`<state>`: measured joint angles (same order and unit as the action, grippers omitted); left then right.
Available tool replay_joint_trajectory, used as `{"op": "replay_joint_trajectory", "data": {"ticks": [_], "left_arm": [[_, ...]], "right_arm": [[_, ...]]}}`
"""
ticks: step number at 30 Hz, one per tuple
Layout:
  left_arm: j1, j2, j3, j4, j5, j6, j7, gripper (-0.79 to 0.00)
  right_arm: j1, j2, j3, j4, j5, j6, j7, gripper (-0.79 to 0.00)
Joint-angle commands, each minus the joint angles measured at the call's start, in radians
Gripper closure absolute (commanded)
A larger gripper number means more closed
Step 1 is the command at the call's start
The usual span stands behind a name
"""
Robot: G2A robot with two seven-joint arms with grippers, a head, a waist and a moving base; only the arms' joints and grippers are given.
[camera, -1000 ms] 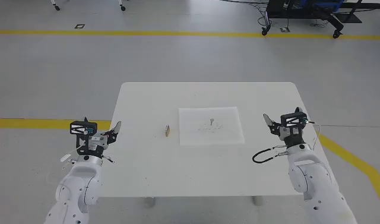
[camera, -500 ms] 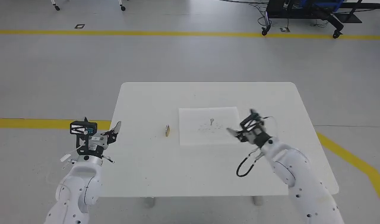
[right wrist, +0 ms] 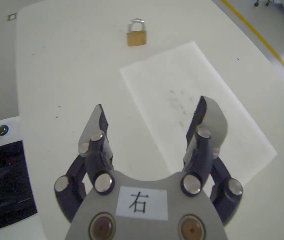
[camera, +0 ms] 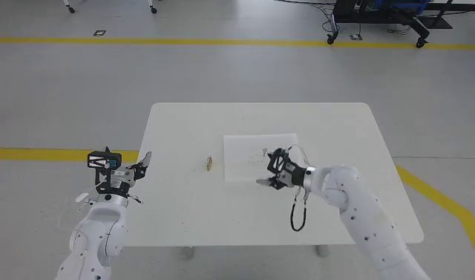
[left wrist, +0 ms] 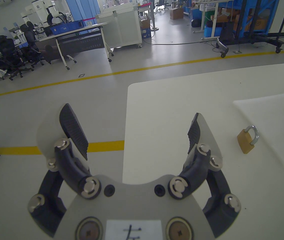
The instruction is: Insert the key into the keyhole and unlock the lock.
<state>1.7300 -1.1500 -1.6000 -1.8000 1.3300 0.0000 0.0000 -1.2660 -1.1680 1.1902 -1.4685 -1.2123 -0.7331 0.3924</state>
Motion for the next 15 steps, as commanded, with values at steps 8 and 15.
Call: {"op": "replay_joint_trajectory", "data": {"ticks": [8,15], "left_arm": [[0.0,0.0,0.0,0.0,0.0,0.0,0.0,-0.785],[0.0,0.0,0.0,0.0,0.0,0.0,0.0,-0.785]], "right_arm": [[0.195,-0.036,-0.09,0.22,0.094,0.121,0.073,-0.48],[0.327,-0.073,-0.179,0.418,0.138,0.145,0.076,-0.57]]}}
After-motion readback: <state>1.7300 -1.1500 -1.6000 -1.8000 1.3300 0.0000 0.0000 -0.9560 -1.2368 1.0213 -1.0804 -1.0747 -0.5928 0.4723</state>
